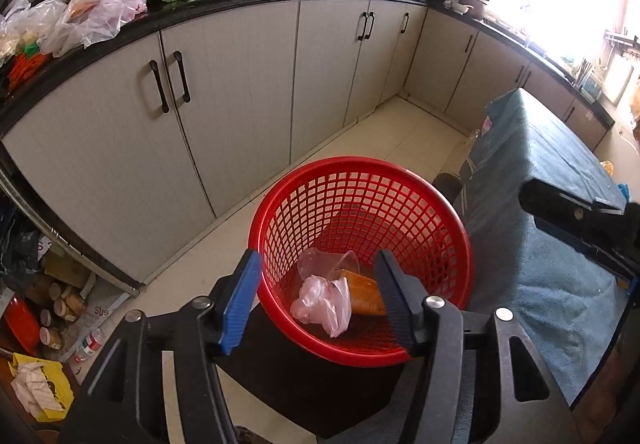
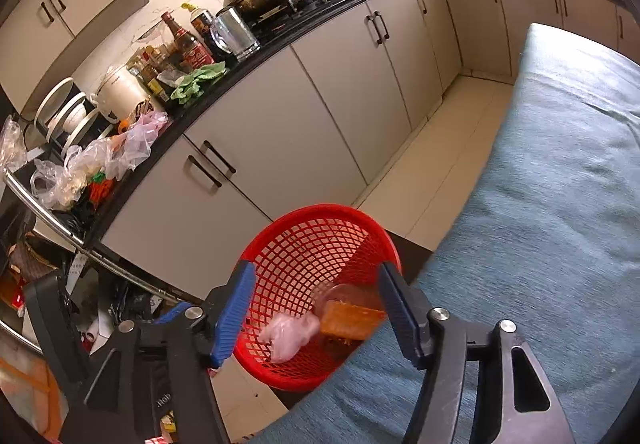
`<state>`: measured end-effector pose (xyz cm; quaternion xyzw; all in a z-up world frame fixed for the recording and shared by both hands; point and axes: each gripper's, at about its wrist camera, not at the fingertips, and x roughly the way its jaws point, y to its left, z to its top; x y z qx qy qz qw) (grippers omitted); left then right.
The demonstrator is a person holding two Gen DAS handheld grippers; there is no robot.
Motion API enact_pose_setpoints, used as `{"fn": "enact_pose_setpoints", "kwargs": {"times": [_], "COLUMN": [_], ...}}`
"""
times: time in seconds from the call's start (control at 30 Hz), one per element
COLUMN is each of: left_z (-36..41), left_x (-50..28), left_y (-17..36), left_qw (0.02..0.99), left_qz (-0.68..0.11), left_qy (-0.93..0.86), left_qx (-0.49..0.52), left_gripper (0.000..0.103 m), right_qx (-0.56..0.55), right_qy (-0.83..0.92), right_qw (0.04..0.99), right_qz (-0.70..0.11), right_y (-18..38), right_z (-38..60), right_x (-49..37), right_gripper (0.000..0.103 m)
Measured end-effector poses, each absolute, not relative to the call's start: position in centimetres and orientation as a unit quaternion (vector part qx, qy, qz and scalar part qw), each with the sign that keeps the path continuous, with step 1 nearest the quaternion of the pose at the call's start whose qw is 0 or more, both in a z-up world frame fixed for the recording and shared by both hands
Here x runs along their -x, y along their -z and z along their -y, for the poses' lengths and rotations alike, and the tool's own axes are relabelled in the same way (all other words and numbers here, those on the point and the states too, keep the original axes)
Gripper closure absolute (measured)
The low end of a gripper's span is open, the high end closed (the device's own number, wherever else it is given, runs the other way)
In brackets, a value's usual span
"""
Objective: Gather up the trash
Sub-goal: 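Carry the bag and box to the red basket and release both, then move both open tools back to the trash pile on the table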
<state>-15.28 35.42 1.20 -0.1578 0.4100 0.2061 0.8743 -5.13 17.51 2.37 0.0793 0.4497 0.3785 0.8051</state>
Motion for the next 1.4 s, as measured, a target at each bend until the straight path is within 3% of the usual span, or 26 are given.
{"fn": "enact_pose_setpoints", "kwargs": {"times": [0.47, 0.87, 1.4], "left_z": [-33.0, -28.9, -18.4], "left_x": [16.5, 17.4, 15.2], "left_y": [-3.5, -5.6, -7.2], "left_qw": [0.881, 0.893, 0.911], "left_qz": [-0.399, -0.392, -0.401], "left_qy": [-0.216, -0.195, -0.068], "left_qx": [0.132, 0.101, 0.064], "left_gripper": [0.033, 0.032, 0.027], "right_qx": [-0.094, -0.105, -0.145], "right_qy": [-0.347, -0.321, -0.222], "right_qw": [0.821, 0.836, 0.871], "right_qz": [-0.444, -0.432, -0.414], "right_y": [-3.1, -3.5, -2.8], "right_z": [-11.8, -5.9, 9.6], "right_x": [7.3, 9.9, 13.5], "right_gripper": [0.031, 0.028, 0.023]}}
